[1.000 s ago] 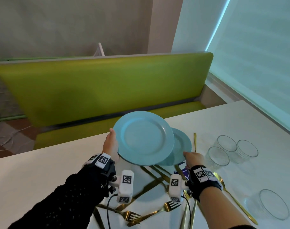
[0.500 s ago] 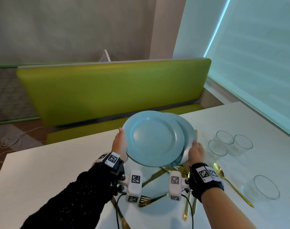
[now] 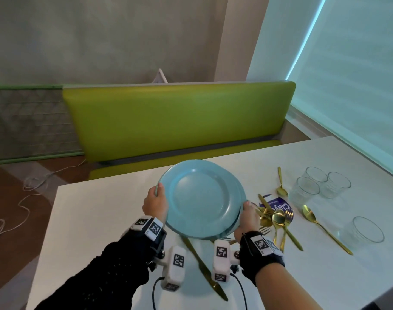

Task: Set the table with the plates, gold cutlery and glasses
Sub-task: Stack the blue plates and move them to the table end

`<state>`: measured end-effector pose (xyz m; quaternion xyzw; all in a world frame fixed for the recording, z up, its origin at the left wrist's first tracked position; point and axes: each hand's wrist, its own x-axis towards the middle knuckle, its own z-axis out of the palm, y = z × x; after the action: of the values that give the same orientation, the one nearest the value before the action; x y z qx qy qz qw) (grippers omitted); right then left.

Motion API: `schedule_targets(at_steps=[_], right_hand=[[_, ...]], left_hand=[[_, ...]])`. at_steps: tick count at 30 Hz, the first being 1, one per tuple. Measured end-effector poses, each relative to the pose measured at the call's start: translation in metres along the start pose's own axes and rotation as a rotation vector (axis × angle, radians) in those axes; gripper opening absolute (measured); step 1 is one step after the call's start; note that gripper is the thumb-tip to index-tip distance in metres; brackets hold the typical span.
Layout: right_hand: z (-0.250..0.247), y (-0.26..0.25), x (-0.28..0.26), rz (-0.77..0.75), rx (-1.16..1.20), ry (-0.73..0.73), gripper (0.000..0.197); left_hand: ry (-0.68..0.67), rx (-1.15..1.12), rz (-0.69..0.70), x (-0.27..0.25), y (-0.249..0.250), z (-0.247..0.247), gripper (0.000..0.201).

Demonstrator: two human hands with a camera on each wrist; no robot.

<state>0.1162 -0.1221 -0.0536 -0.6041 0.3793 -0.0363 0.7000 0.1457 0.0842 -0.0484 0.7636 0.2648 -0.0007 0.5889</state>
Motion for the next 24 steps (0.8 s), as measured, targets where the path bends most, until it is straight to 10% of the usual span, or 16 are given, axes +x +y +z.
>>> schedule_targets(at_steps=[24], right_hand=[[0.130, 0.140, -0.059, 0.025, -0.713, -0.387, 0.039]], left_hand=[[0.050, 0.170, -0.254, 0.032, -0.132, -0.165, 0.056]])
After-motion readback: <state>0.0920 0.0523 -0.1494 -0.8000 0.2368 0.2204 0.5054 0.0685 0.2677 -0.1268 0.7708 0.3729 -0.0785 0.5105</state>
